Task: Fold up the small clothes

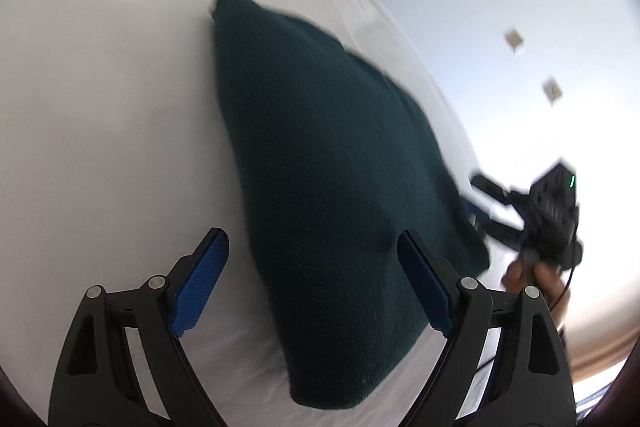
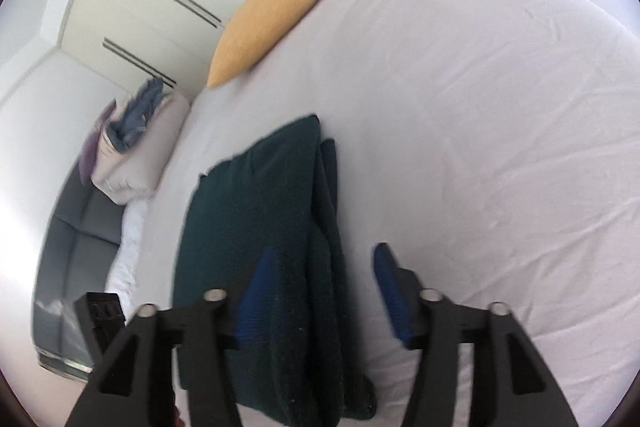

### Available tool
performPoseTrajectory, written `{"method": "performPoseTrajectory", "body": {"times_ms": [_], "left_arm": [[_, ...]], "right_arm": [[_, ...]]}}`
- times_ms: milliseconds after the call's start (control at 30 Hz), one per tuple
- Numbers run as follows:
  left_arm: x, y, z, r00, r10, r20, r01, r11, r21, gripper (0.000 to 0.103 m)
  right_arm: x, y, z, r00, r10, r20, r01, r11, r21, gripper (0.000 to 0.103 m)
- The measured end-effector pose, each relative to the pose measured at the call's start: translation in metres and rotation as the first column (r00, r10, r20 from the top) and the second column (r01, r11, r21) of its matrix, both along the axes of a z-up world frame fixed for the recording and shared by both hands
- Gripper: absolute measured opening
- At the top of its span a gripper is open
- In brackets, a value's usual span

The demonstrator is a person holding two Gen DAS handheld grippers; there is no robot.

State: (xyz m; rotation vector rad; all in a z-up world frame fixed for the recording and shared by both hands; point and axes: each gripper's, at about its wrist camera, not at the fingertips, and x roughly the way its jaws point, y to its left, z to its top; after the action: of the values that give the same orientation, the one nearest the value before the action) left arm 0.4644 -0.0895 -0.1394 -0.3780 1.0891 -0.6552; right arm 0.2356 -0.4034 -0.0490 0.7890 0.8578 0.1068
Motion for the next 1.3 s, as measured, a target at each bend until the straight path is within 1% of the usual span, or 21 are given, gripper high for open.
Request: {"method": "performPoseTrajectory", "body": {"times_ms": [67, 100, 167, 200, 300, 333, 367, 400, 433, 533, 567, 600, 667, 767, 900, 967, 1033, 1133, 1200, 1233, 1300], "left_arm": [[0.006, 0.003, 0.000, 1.000, 0.016, -0.024, -0.016, 1.000, -0.019, 0.086], [0.012, 0.002, -0.001, 0.999, 0.008, -0.041, -0.009, 1.000, -0.027, 0.086], [0.023, -0.003, -0.007, 0.997, -0.015, -0.075, 0.014, 1.000, -0.022, 0.086], [0.027, -0.003, -0.011, 0.996, -0.019, -0.089, 0.018, 1.000, -0.017, 0.086], [0.039, -0.003, -0.024, 0.987, -0.012, -0.160, 0.003, 0.998, -0.056, 0.086], [0.043, -0.003, -0.027, 0.985, -0.011, -0.174, 0.000, 0.998, -0.065, 0.081], [0.046, -0.005, -0.030, 0.983, -0.015, -0.184, 0.003, 0.998, -0.065, 0.073], [0.046, -0.006, -0.031, 0.982, -0.018, -0.189, 0.006, 0.998, -0.066, 0.069], [0.046, -0.008, -0.033, 0.981, -0.022, -0.193, 0.010, 0.998, -0.063, 0.063], [0.042, -0.016, -0.027, 0.988, -0.013, -0.151, 0.013, 1.000, 0.000, 0.055], [0.042, -0.016, -0.025, 0.990, -0.012, -0.140, 0.013, 1.000, 0.010, 0.050], [0.040, -0.017, -0.022, 0.992, -0.014, -0.126, 0.016, 1.000, 0.018, 0.047], [0.035, -0.021, -0.014, 0.995, -0.020, -0.096, 0.023, 0.999, 0.034, 0.038], [0.022, -0.016, 0.005, 0.998, -0.020, -0.062, 0.022, 0.999, 0.030, 0.035], [-0.013, 0.012, 0.036, 0.999, -0.031, -0.018, 0.032, 0.999, 0.015, 0.034], [-0.040, 0.036, 0.050, 0.999, -0.034, -0.014, 0.034, 0.999, 0.004, 0.035], [-0.075, 0.062, 0.061, 0.999, -0.053, -0.004, 0.053, 0.998, 0.017, 0.035], [-0.122, 0.094, 0.072, 0.998, -0.055, 0.012, 0.054, 0.998, 0.045, 0.035], [-0.153, 0.119, 0.077, 0.999, -0.033, 0.039, 0.030, 0.997, 0.077, 0.035], [-0.172, 0.130, 0.076, 0.999, -0.025, 0.045, 0.020, 0.995, 0.098, 0.035], [-0.198, 0.144, 0.064, 1.000, -0.014, 0.022, 0.011, 0.993, 0.116, 0.035]], "right_arm": [[0.008, -0.002, -0.003, 1.000, 0.011, -0.023, -0.010, 1.000, 0.028, 0.068], [0.014, -0.002, -0.007, 0.999, 0.025, -0.034, -0.023, 0.999, 0.049, 0.068], [0.029, 0.006, -0.018, 0.995, 0.078, -0.064, -0.070, 0.991, 0.116, 0.068], [0.036, 0.009, -0.025, 0.992, 0.085, -0.095, -0.072, 0.988, 0.133, 0.068], [0.049, 0.018, -0.029, 0.989, 0.112, -0.097, -0.099, 0.986, 0.137, 0.069], [0.054, 0.020, -0.030, 0.987, 0.122, -0.104, -0.107, 0.984, 0.141, 0.069], [0.059, 0.023, -0.031, 0.985, 0.132, -0.113, -0.116, 0.983, 0.140, 0.069], [0.063, 0.025, -0.031, 0.982, 0.143, -0.125, -0.127, 0.984, 0.125, 0.065], [0.067, 0.029, -0.031, 0.978, 0.154, -0.141, -0.142, 0.985, 0.094, 0.056], [0.070, 0.036, -0.031, 0.967, 0.187, -0.171, -0.180, 0.982, 0.053, 0.038], [0.070, 0.039, -0.029, 0.968, 0.189, -0.168, -0.185, 0.982, 0.041, 0.036], [0.069, 0.042, -0.027, 0.969, 0.187, -0.160, -0.185, 0.982, 0.025, 0.032], [0.063, 0.053, -0.018, 0.973, 0.183, -0.140, -0.189, 0.981, -0.034, 0.028], [0.052, 0.069, 0.003, 0.978, 0.180, -0.109, -0.190, 0.978, -0.091, 0.025], [0.014, 0.107, 0.043, 0.974, 0.223, -0.043, -0.227, 0.962, -0.153, 0.024], [-0.015, 0.128, 0.059, 0.967, 0.256, -0.007, -0.254, 0.956, -0.147, 0.024], [-0.043, 0.146, 0.065, 0.960, 0.280, 0.011, -0.276, 0.950, -0.145, 0.024], [-0.080, 0.174, 0.062, 0.949, 0.314, 0.021, -0.310, 0.944, -0.112, 0.024], [-0.103, 0.195, 0.051, 0.940, 0.342, 0.012, -0.340, 0.937, -0.073, 0.024], [-0.114, 0.206, 0.040, 0.937, 0.350, -0.002, -0.350, 0.936, -0.050, 0.024], [-0.130, 0.222, 0.015, 0.935, 0.352, -0.040, -0.353, 0.936, -0.011, 0.024]]}}
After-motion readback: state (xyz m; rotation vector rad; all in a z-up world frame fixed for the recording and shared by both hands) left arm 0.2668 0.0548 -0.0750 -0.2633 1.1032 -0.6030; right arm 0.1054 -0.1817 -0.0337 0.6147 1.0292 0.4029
